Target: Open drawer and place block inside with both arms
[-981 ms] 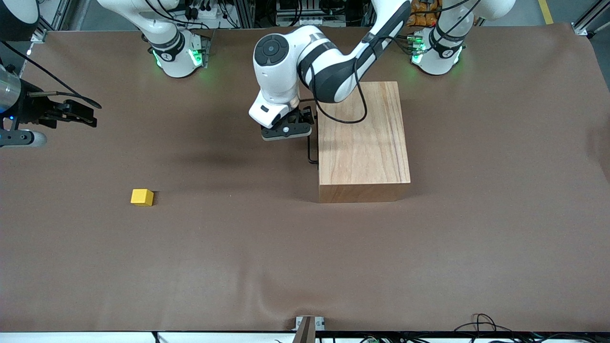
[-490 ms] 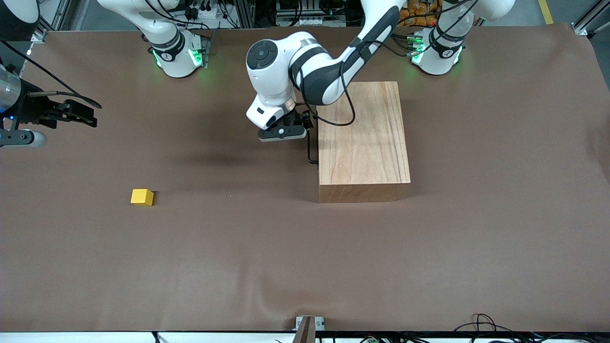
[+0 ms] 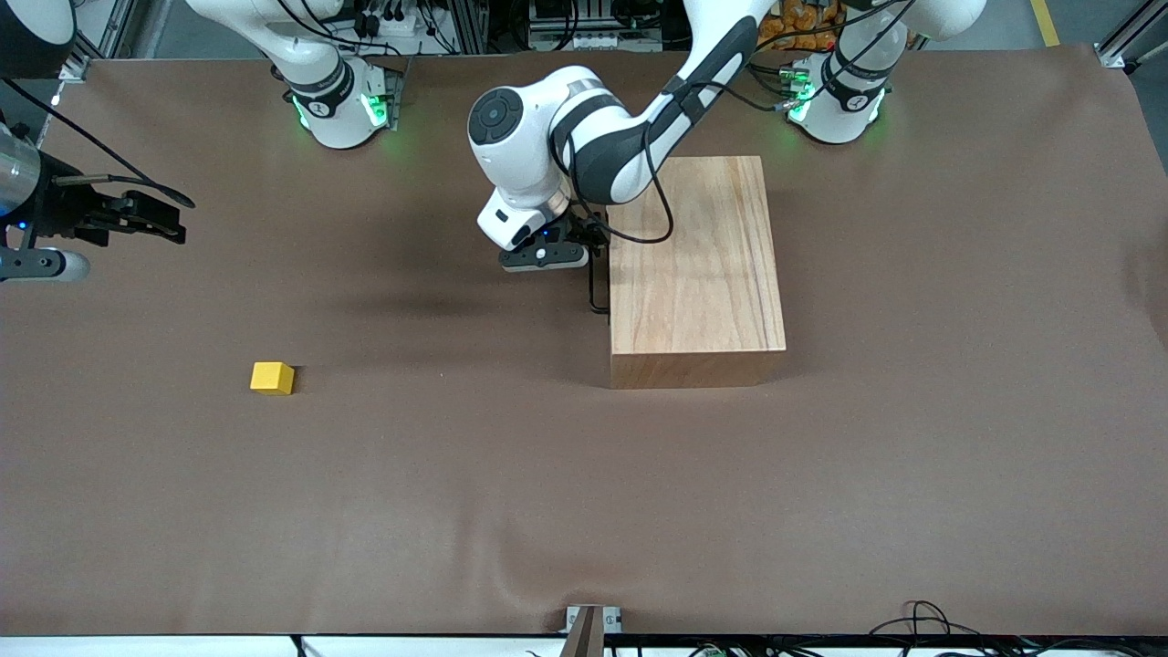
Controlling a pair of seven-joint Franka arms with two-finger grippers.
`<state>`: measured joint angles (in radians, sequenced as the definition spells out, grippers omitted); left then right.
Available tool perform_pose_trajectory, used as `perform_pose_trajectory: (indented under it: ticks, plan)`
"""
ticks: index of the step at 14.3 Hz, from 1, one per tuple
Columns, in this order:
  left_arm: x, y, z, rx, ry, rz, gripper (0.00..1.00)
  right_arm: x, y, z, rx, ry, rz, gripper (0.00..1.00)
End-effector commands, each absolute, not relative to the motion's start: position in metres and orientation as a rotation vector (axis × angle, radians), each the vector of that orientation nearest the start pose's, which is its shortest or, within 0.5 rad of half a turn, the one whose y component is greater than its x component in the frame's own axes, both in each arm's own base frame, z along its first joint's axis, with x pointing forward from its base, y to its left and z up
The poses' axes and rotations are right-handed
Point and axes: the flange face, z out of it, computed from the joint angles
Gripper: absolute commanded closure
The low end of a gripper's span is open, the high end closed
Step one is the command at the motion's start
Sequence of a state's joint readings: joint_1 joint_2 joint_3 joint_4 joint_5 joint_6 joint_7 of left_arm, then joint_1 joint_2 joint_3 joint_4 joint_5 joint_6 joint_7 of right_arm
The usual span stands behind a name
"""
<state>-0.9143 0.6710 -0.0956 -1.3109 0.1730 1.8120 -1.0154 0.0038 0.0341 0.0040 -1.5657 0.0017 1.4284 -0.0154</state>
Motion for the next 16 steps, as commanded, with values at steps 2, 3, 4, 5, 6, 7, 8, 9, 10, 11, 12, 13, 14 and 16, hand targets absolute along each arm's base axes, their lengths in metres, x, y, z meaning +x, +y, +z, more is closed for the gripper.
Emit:
perform_pose_trajectory:
  ticks: [2, 3, 4, 5, 6, 7, 8, 9, 10, 11, 12, 13, 14, 16]
  plan:
    - [0.408, -0.590, 0.321, -2.903, 0.091, -0.020, 0.00, 0.546, 0.007, 0.601, -3.134, -0.065, 0.248, 0.00]
    - [0.409, -0.589, 0.318, -2.901, 0.094, -0.016, 0.00, 0.546, 0.007, 0.600, -3.134, -0.065, 0.248, 0.00]
    - [0.409, -0.590, 0.316, -2.902, 0.095, -0.016, 0.00, 0.546, 0.008, 0.600, -3.134, -0.067, 0.248, 0.00]
    - [0.410, -0.589, 0.315, -2.902, 0.095, -0.015, 0.00, 0.546, 0.008, 0.600, -3.134, -0.067, 0.248, 0.00]
    - [0.411, -0.589, 0.314, -2.903, 0.092, -0.013, 0.00, 0.547, 0.008, 0.600, -3.134, -0.067, 0.251, 0.00]
    - [0.412, -0.589, 0.315, -2.907, 0.090, -0.016, 0.00, 0.547, 0.008, 0.600, -3.134, -0.067, 0.248, 0.00]
    - [0.413, -0.589, 0.315, -2.911, 0.092, -0.016, 0.00, 0.547, 0.009, 0.600, -3.134, -0.069, 0.248, 0.00]
    - [0.412, -0.590, 0.314, -2.913, 0.091, -0.019, 0.00, 0.547, 0.011, 0.600, -3.135, -0.077, 0.241, 0.00]
    - [0.413, -0.592, 0.313, -2.928, 0.085, -0.027, 0.00, 0.547, 0.015, 0.600, -3.137, -0.088, 0.239, 0.00]
    - [0.413, -0.593, 0.315, -2.937, 0.093, -0.035, 0.00, 0.548, 0.018, 0.600, -3.138, -0.096, 0.234, 0.00]
    - [0.414, -0.594, 0.314, -2.941, 0.093, -0.035, 0.00, 0.548, 0.018, 0.600, -3.138, -0.096, 0.232, 0.00]
    - [0.415, -0.594, 0.312, -2.946, 0.092, -0.039, 0.00, 0.548, 0.018, 0.601, -3.138, -0.093, 0.229, 0.00]
    - [0.414, -0.595, 0.311, -2.948, 0.095, -0.040, 0.00, 0.548, 0.019, 0.600, -3.138, -0.098, 0.232, 0.00]
    - [0.415, -0.597, 0.304, -2.957, 0.099, -0.048, 0.00, 0.549, 0.019, 0.600, -3.138, -0.098, 0.229, 0.00]
